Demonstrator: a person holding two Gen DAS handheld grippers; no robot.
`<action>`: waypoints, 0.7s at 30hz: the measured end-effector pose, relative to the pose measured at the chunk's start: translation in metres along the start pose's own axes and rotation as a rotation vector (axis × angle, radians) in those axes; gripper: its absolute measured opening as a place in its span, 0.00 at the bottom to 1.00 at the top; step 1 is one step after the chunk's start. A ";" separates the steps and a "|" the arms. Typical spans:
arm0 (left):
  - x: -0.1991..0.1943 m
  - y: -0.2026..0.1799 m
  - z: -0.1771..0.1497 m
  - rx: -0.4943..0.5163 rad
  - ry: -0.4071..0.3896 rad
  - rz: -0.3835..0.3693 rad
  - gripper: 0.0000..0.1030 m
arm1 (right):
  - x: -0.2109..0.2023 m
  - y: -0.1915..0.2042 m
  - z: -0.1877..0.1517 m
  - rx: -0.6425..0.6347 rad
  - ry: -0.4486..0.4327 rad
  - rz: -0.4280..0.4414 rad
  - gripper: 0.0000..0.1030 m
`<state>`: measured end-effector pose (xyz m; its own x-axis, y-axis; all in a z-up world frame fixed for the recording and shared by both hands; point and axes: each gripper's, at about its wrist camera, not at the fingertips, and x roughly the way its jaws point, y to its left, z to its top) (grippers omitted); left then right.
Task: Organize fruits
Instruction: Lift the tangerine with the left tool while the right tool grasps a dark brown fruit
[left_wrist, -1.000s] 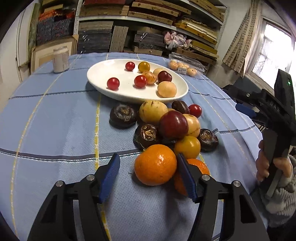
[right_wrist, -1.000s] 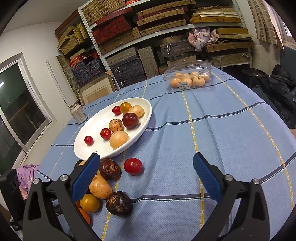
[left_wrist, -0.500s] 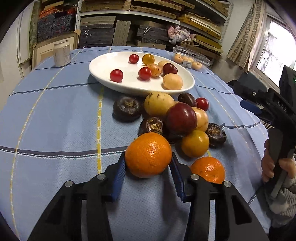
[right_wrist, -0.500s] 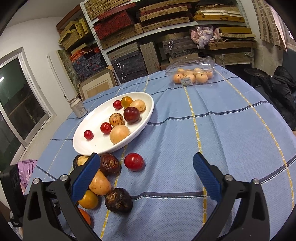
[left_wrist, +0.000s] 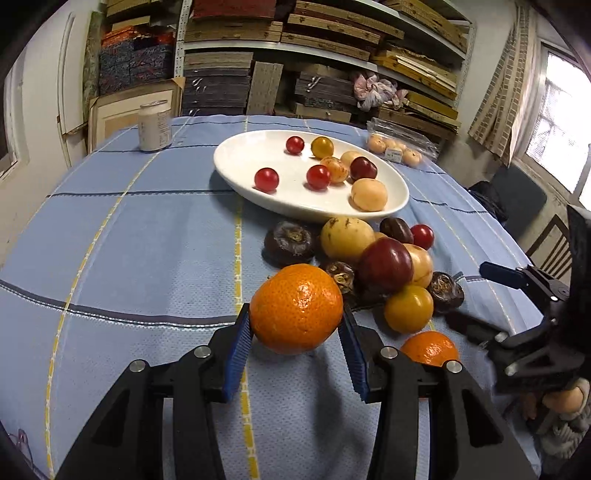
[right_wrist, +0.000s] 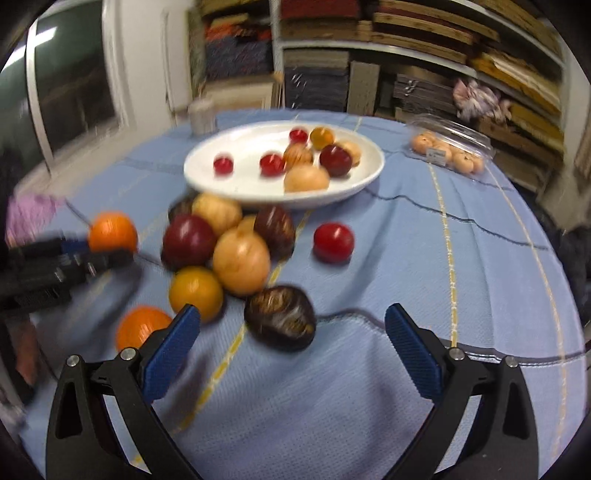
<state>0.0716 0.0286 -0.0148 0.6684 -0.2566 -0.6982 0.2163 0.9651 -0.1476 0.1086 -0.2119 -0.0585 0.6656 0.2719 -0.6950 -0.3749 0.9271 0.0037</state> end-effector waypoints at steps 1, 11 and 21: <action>0.000 -0.001 0.000 0.005 0.000 -0.001 0.45 | -0.002 0.000 0.000 -0.002 -0.009 -0.001 0.96; 0.004 -0.005 -0.001 0.018 0.014 -0.003 0.45 | 0.017 -0.011 0.001 0.041 0.082 0.012 0.64; 0.013 -0.005 -0.003 0.018 0.050 0.005 0.45 | 0.020 -0.005 0.003 0.015 0.080 0.015 0.43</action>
<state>0.0776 0.0207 -0.0254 0.6331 -0.2482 -0.7332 0.2257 0.9652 -0.1319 0.1258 -0.2105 -0.0702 0.6061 0.2649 -0.7500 -0.3744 0.9269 0.0248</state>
